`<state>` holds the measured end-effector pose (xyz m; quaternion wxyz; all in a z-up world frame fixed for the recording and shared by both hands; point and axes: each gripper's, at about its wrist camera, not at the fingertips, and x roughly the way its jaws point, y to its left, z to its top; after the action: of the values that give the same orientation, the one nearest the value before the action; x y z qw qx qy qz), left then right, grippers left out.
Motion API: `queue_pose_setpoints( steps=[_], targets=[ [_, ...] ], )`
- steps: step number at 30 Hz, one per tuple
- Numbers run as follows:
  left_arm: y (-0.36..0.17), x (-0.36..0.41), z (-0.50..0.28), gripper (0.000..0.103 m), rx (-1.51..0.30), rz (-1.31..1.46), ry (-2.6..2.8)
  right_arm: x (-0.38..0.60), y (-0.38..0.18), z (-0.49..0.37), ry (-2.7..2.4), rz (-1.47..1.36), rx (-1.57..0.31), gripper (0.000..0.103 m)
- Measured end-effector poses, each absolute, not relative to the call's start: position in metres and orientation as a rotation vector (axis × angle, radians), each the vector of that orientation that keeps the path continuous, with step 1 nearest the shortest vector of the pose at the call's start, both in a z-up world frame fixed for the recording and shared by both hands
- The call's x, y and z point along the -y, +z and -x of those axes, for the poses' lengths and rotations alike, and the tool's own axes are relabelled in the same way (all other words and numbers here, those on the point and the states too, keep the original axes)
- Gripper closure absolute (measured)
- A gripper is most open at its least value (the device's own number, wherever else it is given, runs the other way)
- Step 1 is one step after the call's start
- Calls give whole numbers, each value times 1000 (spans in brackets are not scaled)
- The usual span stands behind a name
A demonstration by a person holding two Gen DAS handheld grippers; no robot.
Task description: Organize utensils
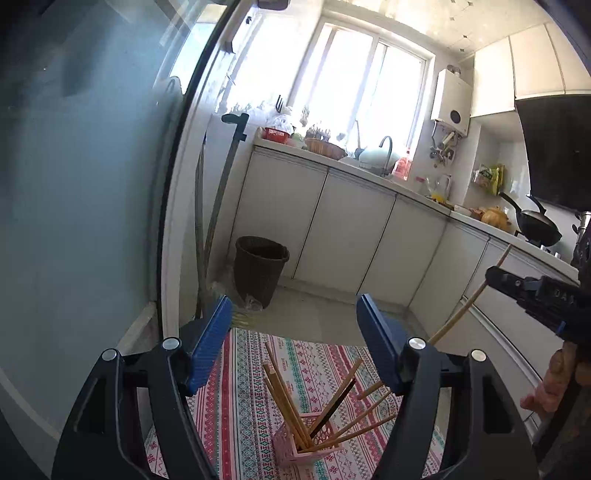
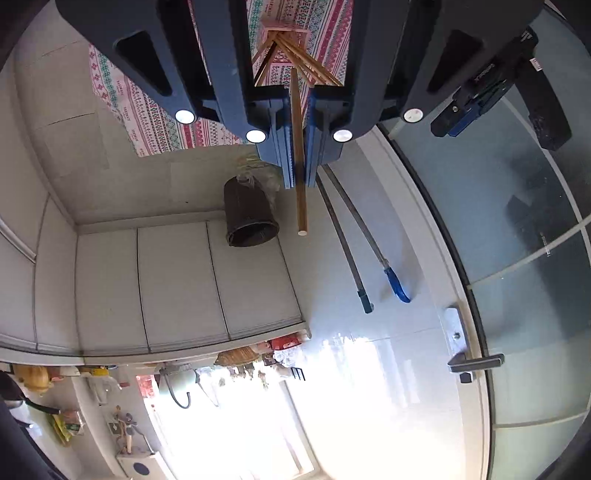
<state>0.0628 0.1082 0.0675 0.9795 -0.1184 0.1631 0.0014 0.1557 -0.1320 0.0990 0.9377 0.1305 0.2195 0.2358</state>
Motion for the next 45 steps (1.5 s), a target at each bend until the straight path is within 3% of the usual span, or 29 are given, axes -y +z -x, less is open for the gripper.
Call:
queue_pose_setpoints(
  steps=[6,10,12,14,16,22,25,35,45],
  targets=[
    [60,-113,-70,32,-349,241,42,111,18,-184,538,-333,-550,95],
    [76,-115,-54,19,-271,250,86,127,31,-168,547,-391,-491,94],
    [83,-113,-45,8,-241,264,107,137,47,-154,525,-367,-454,88],
    [89,-105,-39,7,-237,276,118,146,60,-138,485,-344,-414,55],
    [94,-92,-35,7,-249,252,165,155,66,-122,428,-316,-384,39],
    [98,-35,-10,7,-149,70,352,171,64,-86,259,-201,-348,7],
    [89,-16,4,7,-99,81,410,174,56,-78,163,-163,-358,6],
    [57,16,-22,7,-324,-20,350,186,36,-71,50,-109,-432,6],
    [53,10,-26,7,-376,-20,328,191,28,-78,46,-132,-456,7]
  ],
)
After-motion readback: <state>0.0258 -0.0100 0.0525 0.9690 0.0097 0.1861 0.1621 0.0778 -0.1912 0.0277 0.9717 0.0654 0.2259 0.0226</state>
